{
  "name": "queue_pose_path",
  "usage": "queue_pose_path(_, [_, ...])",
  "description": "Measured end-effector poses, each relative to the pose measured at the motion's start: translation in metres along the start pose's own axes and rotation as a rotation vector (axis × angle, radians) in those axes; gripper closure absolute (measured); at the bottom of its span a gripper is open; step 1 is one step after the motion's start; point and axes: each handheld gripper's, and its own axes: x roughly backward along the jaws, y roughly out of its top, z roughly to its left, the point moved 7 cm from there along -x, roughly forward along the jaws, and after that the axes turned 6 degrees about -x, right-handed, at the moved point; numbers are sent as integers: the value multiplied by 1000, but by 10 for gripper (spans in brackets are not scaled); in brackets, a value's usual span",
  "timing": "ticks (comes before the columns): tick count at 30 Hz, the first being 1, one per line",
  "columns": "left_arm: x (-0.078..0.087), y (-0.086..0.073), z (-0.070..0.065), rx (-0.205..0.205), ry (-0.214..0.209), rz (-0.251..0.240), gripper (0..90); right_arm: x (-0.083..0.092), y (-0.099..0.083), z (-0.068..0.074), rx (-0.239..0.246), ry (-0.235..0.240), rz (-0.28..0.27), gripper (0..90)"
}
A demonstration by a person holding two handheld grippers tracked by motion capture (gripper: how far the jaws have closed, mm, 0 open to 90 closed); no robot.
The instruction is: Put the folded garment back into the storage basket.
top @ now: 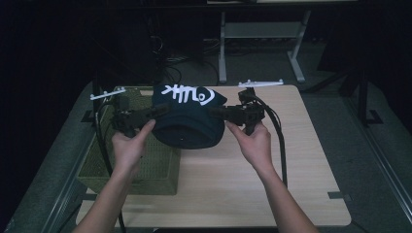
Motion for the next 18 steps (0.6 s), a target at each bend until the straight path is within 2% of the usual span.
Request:
queue_pose_path(3, [8, 2, 7, 4, 3, -1, 686, -10, 3, 6, 8, 15, 6, 747])
queue_pose_path(4, [8, 2, 7, 4, 3, -1, 686, -14, 4, 7, 5, 20, 8, 747])
queue_pose_path(8, [22, 6, 23, 18, 8, 0, 686, -27, 5, 14, -8, 46, 16, 747])
queue_pose_path(11, [27, 6, 28, 23, 11, -5, 686, -34, 6, 17, -14, 59, 16, 747])
queue_pose_path(18, [51, 7, 52, 46, 35, -7, 683, -65, 9, 33, -5, 85, 39, 746])
